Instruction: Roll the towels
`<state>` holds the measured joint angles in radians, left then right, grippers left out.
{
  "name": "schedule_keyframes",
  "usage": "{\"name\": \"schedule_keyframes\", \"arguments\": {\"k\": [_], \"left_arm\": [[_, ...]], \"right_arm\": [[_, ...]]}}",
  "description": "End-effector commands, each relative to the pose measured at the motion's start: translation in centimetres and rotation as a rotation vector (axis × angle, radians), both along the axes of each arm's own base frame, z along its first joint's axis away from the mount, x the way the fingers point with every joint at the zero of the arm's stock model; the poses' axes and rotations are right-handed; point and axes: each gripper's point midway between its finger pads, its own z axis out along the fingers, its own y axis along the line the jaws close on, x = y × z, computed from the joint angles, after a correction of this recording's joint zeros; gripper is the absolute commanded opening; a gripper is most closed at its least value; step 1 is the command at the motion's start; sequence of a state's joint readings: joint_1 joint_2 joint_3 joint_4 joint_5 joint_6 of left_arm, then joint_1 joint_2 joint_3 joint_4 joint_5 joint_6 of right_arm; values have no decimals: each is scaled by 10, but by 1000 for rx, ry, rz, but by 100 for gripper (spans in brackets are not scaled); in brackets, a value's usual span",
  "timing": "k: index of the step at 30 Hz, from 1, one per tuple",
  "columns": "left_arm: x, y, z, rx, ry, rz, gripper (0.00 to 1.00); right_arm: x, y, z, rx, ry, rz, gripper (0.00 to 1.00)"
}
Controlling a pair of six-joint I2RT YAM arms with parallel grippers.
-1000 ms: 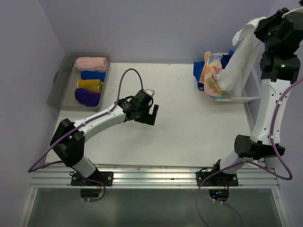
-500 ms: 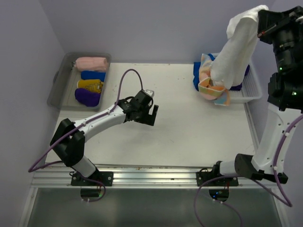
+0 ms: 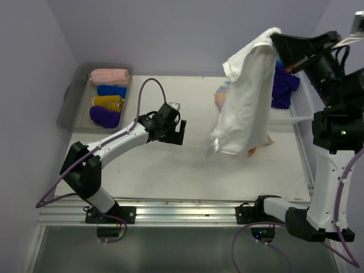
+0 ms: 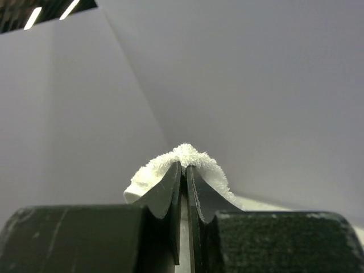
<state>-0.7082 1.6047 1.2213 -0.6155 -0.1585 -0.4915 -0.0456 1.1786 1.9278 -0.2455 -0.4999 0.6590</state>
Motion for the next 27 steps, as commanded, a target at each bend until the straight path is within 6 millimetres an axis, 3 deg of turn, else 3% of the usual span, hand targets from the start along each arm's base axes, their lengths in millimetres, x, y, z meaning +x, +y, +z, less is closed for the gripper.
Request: {"name": "schedule_keyframes", "arguments": {"k": [1, 4, 5, 8, 9, 11, 12, 13, 15, 16, 17, 18, 20, 21, 22, 23, 25, 26, 27], "left_arm": [[23, 25, 15, -81, -11, 119, 100], [35, 55, 30, -132, -35, 210, 100], [37, 66, 39, -134, -54, 246, 100], [46, 96, 62, -145, -102, 341, 100], [48, 103, 67, -146, -117, 363, 100], [53, 124, 82, -151, -155, 426, 100], [54, 129, 86, -149, -166, 441, 100], [56, 139, 91, -146, -179, 471, 100], [56, 142, 97, -138, -204, 466, 100], [55, 141, 97, -136, -204, 450, 99], [53, 139, 94, -120, -198, 427, 100], [52, 136, 90, -105, -191, 411, 100], [43, 113, 76, -40, -167, 350, 100], [39, 99, 70, -31, -151, 315, 100], [27, 72, 62, -33, -128, 242, 100], [22, 55, 47, -45, -85, 213, 100], [11, 31, 26, -65, -38, 156, 100], [13, 15, 12, -89, -21, 122, 100], [10, 10, 0, -77, 0, 106, 100]], "right_arm": [[9, 52, -28, -9, 52, 217, 0], [17, 117, -75, -98, 175, 339, 0], [17, 149, -97, -153, 216, 400, 0], [28, 186, -147, -214, 338, 394, 0], [29, 210, -179, -253, 405, 408, 0], [30, 234, -217, -316, 485, 416, 0], [30, 254, -242, -386, 522, 425, 8], [37, 247, -266, -448, 595, 349, 26], [53, 228, -283, -499, 631, 216, 56], [59, 212, -289, -521, 640, 129, 77], [74, 185, -290, -529, 639, -26, 83], [89, 157, -300, -534, 669, -105, 88], [104, 120, -310, -505, 724, -164, 89], [122, 79, -328, -482, 789, -267, 89], [128, 60, -338, -485, 821, -316, 89], [142, 27, -355, -500, 872, -413, 89], [153, 5, -384, -538, 964, -468, 89], [168, -11, -417, -558, 1053, -491, 90], [177, -16, -424, -553, 1076, -500, 91]]}}
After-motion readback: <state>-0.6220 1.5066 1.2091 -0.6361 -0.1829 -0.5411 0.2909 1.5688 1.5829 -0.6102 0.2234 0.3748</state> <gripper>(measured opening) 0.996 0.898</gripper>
